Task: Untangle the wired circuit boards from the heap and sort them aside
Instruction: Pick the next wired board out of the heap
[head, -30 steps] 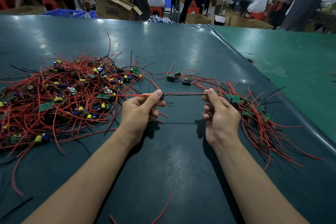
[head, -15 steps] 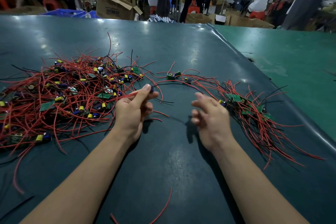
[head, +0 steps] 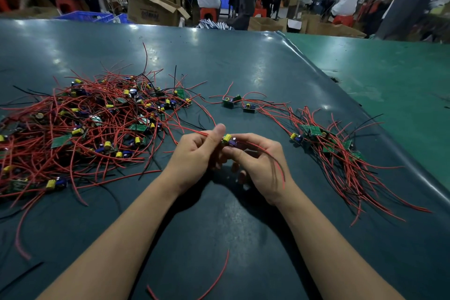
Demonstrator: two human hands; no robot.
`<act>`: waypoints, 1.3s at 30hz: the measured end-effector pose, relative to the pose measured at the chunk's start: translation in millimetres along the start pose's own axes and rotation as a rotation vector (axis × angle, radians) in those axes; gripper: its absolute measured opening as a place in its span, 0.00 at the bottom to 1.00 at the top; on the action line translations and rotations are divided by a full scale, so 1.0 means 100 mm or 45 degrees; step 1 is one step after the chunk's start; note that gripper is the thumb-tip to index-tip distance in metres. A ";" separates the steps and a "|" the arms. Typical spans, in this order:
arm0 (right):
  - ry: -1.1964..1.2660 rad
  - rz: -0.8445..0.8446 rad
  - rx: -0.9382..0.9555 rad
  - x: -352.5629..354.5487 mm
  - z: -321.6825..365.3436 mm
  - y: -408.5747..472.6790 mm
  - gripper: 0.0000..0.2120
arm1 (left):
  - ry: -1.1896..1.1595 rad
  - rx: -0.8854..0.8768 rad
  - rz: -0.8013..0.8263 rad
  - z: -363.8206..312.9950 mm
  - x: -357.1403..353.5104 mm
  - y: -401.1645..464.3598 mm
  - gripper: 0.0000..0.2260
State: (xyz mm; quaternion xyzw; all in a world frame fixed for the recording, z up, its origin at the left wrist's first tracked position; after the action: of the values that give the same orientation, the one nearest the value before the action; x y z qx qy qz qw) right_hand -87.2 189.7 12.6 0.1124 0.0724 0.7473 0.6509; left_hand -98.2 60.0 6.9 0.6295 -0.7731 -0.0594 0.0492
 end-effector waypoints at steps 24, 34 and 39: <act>0.856 -1.176 -0.184 0.99 -0.31 -0.26 0.15 | 0.289 -0.084 -0.606 0.02 0.54 0.02 0.20; 0.594 -0.874 -0.259 0.80 -0.32 -0.10 0.17 | 1.613 -0.050 -0.902 -0.33 0.84 -0.15 0.16; 0.502 -0.812 -0.249 0.76 -0.30 -0.07 0.20 | 1.661 0.410 -0.834 -0.09 1.12 -0.13 0.24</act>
State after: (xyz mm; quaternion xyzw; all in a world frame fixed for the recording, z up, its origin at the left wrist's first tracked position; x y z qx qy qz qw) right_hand -98.1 267.3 -11.9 -0.1239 0.1559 0.5181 0.8318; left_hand -106.9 -52.3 13.8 0.7343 -0.3591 0.4286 0.3849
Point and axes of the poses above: each hand's wrist, its own y-axis towards the middle knuckle, its own x-axis out of the back of the hand, z = x × y, the point moved 9 cm from there along y, towards the middle knuckle, and after that the axes turned 4 degrees about z, right-handed, at the moved point
